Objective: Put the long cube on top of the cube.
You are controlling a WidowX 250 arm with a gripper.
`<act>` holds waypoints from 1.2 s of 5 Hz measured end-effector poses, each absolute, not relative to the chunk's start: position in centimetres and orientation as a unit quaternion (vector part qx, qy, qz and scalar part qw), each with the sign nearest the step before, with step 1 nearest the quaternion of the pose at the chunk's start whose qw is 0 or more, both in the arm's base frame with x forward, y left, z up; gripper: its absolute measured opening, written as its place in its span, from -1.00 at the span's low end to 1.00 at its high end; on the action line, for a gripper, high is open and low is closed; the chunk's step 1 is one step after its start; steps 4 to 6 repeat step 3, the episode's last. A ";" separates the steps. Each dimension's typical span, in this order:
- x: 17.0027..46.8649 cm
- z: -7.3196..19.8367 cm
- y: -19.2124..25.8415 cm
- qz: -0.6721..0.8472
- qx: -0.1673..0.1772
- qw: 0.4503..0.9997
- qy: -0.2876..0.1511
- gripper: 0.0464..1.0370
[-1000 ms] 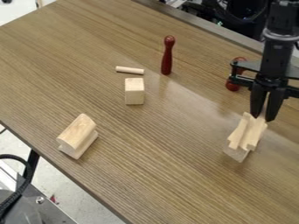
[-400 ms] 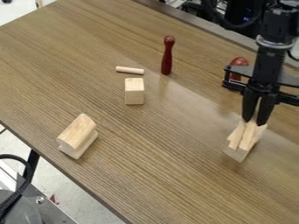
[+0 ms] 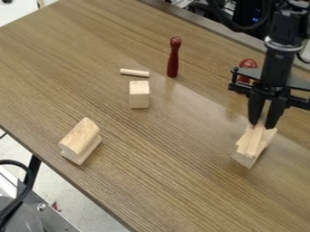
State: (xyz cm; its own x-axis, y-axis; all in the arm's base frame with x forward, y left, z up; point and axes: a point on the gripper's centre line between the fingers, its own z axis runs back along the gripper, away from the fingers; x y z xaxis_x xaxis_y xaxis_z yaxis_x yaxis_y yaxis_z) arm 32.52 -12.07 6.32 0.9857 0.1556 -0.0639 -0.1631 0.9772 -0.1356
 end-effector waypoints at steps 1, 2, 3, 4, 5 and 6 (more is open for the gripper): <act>32.6 6.3 -12.1 0.084 -0.071 0.994 0.024 0.31; 32.6 6.3 -12.1 0.087 -0.070 0.994 0.023 0.86; 32.5 6.8 -11.9 0.086 -0.066 0.994 0.017 0.93; 32.5 6.8 -11.9 0.086 -0.066 0.994 0.017 0.93; 32.5 6.8 -11.9 0.086 -0.066 0.994 0.017 0.93; 32.5 6.8 -11.9 0.086 -0.066 0.994 0.017 0.93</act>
